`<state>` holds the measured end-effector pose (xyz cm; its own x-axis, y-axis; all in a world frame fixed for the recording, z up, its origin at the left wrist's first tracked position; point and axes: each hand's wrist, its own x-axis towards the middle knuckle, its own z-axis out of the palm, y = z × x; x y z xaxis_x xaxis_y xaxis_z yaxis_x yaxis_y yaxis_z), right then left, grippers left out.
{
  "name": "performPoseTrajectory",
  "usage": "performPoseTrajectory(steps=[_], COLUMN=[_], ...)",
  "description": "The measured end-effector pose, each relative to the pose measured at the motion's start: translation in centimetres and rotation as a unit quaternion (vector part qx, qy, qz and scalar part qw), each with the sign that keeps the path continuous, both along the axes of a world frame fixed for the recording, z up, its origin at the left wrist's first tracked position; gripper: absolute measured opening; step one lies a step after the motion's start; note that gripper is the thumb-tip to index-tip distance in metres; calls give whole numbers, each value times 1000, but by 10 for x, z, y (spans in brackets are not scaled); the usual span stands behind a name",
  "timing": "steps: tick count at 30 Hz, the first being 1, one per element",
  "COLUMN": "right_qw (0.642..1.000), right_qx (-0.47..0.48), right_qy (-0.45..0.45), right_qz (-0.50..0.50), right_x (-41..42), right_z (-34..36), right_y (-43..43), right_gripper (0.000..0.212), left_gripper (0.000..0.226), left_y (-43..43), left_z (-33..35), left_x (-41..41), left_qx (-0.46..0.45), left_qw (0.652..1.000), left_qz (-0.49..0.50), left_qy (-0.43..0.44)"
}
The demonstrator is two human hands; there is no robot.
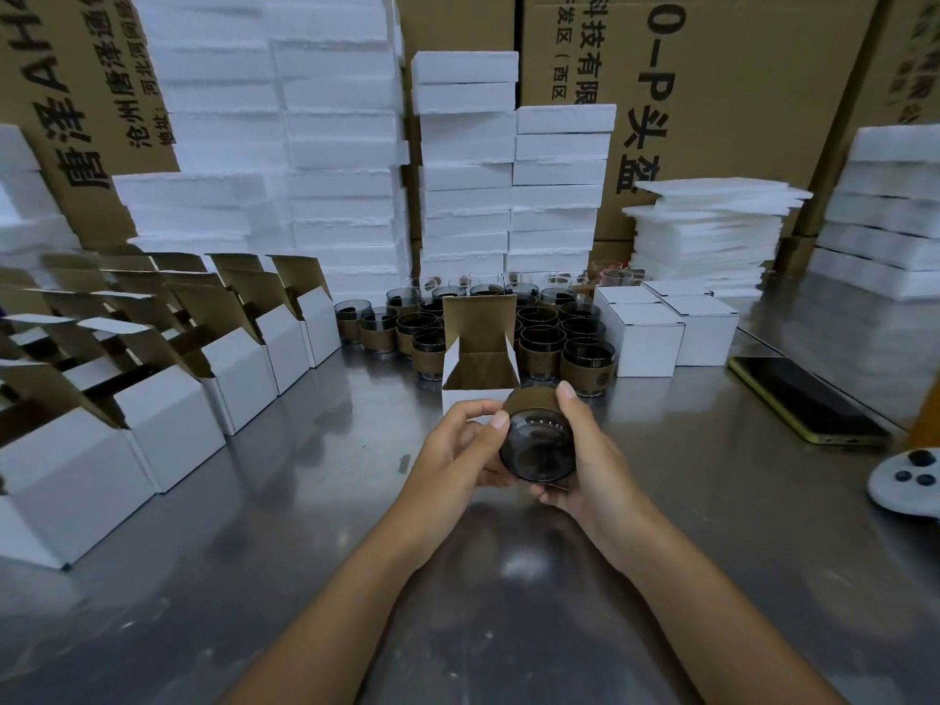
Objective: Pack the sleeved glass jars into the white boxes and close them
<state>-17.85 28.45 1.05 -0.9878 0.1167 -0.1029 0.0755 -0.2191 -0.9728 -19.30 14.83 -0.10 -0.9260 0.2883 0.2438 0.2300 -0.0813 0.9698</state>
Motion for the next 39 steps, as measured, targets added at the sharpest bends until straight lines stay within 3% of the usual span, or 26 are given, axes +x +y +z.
performPoseTrajectory(steps=[5,7,14,22,26,31,34,39], right_qw=[989,982,967,958,953,906,883,875], right_qx=[46,60,122,132,132,256,295,285], right_qy=[127,163,215,250,265,328,359,383], right_qz=[-56,-71,-54,-43,-58,-80,-75,-81], right_x=[1,1,-1,0,0,6,8,10], right_z=[-6,-8,-16,-15,-16,-17,-17,-14], right_y=[-2,-1,1,0,1,-2,-3,-2], right_gripper=[77,80,57,55,63,65,65,65], left_gripper=[21,24,37,35,38,41,29,16], left_y=[0,-1,-1,-6,-8,-10,-11,-15], left_z=[-1,-1,1,-3,-6,-7,-7,-3], left_x=[-3,-5,-6,-13,-14,-15,-15,-10], left_qx=[6,10,6,-94,-134,-172,-209,-297], left_qw=[1000,999,998,973,967,962,942,887], left_qz=[29,42,68,201,202,196,229,277], left_qy=[9,5,14,68,74,82,127,221])
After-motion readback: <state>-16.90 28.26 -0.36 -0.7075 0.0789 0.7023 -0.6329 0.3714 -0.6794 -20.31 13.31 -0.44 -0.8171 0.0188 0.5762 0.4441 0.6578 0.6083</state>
